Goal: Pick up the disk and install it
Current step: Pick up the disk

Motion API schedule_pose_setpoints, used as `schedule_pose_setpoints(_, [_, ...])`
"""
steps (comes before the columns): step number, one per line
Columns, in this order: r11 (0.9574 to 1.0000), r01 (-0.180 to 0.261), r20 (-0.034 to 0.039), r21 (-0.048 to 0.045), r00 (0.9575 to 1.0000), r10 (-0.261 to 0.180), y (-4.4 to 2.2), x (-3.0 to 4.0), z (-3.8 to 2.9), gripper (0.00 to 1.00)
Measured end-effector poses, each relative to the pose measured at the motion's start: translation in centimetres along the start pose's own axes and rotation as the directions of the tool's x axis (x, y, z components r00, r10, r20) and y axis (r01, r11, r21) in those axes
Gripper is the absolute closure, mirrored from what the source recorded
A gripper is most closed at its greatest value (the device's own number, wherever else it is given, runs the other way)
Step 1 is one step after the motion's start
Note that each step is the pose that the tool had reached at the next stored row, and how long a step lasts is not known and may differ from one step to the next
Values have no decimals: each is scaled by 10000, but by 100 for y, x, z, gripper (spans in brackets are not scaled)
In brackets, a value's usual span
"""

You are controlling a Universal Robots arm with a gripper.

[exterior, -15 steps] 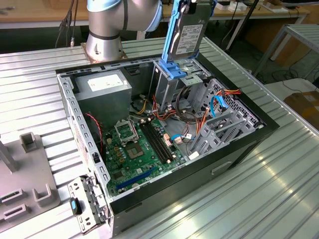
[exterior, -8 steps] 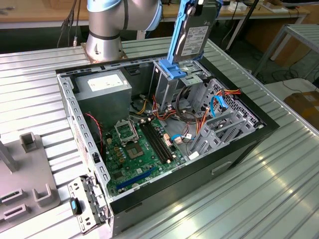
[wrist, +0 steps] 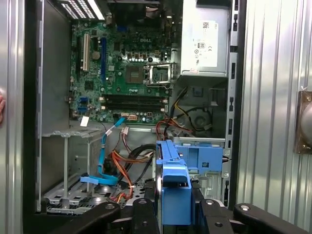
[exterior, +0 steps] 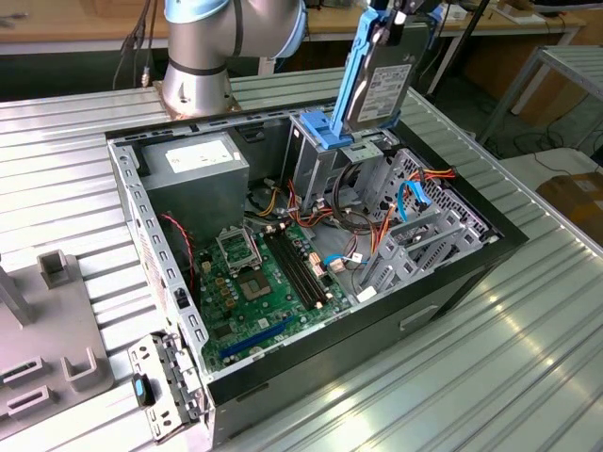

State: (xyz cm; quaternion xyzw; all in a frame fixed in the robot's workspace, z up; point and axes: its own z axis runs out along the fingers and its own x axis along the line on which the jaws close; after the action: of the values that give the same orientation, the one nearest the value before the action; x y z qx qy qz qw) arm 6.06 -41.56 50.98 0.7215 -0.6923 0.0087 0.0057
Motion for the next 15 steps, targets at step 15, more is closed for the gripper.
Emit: schedule_pose_setpoints(15, [10000, -2, 414, 16, 9991, 2, 31, 827, 14, 64])
